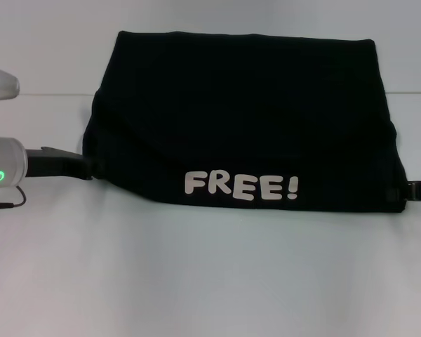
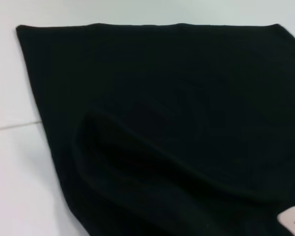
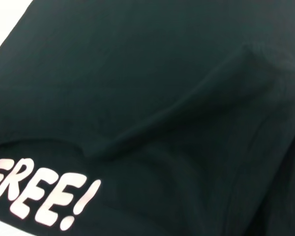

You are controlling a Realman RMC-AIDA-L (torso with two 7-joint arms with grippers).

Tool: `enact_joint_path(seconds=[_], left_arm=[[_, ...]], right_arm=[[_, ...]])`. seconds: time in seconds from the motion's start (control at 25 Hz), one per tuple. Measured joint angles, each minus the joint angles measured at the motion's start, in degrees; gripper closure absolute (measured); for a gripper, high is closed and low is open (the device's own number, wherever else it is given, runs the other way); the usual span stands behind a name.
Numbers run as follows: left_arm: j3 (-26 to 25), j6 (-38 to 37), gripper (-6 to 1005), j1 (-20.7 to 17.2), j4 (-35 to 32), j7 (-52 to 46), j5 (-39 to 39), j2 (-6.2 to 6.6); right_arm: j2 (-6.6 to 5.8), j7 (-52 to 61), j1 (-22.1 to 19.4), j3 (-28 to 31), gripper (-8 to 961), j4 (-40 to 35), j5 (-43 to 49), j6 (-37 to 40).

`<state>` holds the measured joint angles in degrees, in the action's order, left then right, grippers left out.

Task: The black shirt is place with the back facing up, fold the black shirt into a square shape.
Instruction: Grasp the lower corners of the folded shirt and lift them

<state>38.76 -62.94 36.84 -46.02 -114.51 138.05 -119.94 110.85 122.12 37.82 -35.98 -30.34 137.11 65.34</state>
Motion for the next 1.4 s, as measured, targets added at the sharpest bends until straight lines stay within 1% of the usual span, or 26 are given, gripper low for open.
enact_joint_path(seconds=[0.16, 0.28, 0.48, 0.6, 0.64, 0.68, 0.8, 0.92, 1.0, 1.08, 1.4], left_arm=[[-0.4, -8.3, 957, -2.4, -5.8, -1.5, -0.4, -0.73], [-0.6, -13.2, 956, -3.8, -8.4, -3.0, -0.6, -1.13], [-1.4, -19.0, 956, -5.7, -8.9, -1.5, -1.2, -1.31], [-2.8, -23.6, 956, -6.8, -8.9, 1.4, -1.6, -1.61], [-2.8, -23.6, 956, -6.8, -8.9, 1.4, -1.6, -1.61], [-4.2, -27.7, 956, -7.5, -9.0, 3.4, -2.1, -1.71], [-5.8, -32.7, 957, -8.3, -9.0, 5.2, -2.7, -1.80], [-8.2, -38.8, 957, -9.2, -8.9, 8.0, -3.3, -1.85], [-9.4, -41.2, 957, -9.7, -8.7, 8.6, -3.4, -1.86], [-10.3, -43.0, 957, -10.3, -8.7, 8.8, -3.4, -1.87], [-11.5, -47.5, 957, -12.4, -8.7, 9.3, -3.0, -1.96]], right_arm=[[-0.47, -2.1, -1.4, 2.0, 917, -0.8, -0.1, 2.1], [-0.71, -4.9, -3.0, 4.5, 917, -2.2, -0.2, 5.1], [-1.48, -10.0, -6.0, 7.8, 917, -3.6, -0.2, 11.3], [-2.02, -13.2, -7.7, 9.2, 918, -3.7, -0.2, 14.5], [-2.23, -13.9, -8.4, 9.5, 918, -3.8, -0.2, 15.3], [-2.53, -15.0, -9.1, 9.8, 918, -3.8, -0.2, 16.6], [-2.89, -18.0, -10.8, 10.9, 918, -4.5, -0.2, 20.1], [-2.94, -20.1, -12.3, 11.4, 918, -6.2, 0.1, 24.1], [-2.94, -20.6, -13.2, 11.3, 918, -7.5, 0.4, 26.6], [-2.83, -20.8, -14.2, 11.2, 918, -8.8, 0.5, 28.7], [-2.50, -21.7, -18.3, 12.1, 919, -12.7, 0.5, 35.6]])
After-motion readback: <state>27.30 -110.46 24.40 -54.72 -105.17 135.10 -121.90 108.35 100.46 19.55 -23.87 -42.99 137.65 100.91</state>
